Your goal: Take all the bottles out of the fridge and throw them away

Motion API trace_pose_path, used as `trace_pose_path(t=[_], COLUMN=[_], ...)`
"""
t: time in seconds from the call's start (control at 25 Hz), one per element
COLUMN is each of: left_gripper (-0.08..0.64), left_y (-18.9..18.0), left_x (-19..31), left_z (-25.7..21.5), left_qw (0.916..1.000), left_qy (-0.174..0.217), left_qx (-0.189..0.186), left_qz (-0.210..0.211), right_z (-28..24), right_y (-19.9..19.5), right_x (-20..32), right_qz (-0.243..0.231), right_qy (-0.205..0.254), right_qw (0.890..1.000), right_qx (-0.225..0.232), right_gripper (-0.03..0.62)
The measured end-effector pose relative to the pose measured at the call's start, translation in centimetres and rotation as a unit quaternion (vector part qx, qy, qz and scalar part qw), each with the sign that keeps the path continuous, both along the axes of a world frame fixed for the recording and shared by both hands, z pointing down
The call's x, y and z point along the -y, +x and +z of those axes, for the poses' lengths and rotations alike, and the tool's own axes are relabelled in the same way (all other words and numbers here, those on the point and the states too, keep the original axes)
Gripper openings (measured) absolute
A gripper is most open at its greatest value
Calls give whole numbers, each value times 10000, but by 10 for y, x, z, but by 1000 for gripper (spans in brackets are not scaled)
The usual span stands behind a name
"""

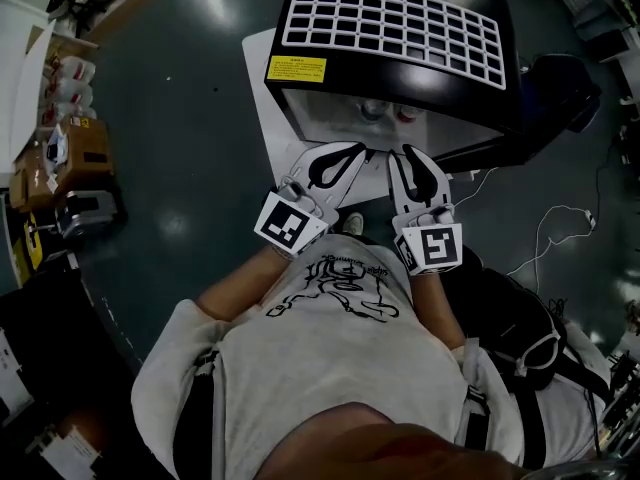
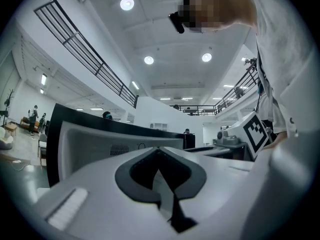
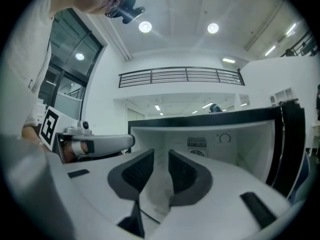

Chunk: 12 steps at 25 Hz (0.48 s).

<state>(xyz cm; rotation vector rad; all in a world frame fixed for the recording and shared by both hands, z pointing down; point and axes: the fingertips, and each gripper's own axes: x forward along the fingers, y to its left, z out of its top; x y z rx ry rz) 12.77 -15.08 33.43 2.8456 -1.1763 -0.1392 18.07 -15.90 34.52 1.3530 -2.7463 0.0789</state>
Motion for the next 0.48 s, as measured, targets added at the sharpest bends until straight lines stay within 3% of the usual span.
trace_pose_path(t=[0.48], left_gripper=[9], left_y=[3], left_x=[21], left_z=[28], left_qw=[9999], left_qy=[118], left_qx=[109], left_qz=[-24], right_z=[30], right_y=[-2], right_x=[20], right_qz=[38], right_qy=[-65], right_qw=[9999], right_qx=[-96], right_gripper=[74])
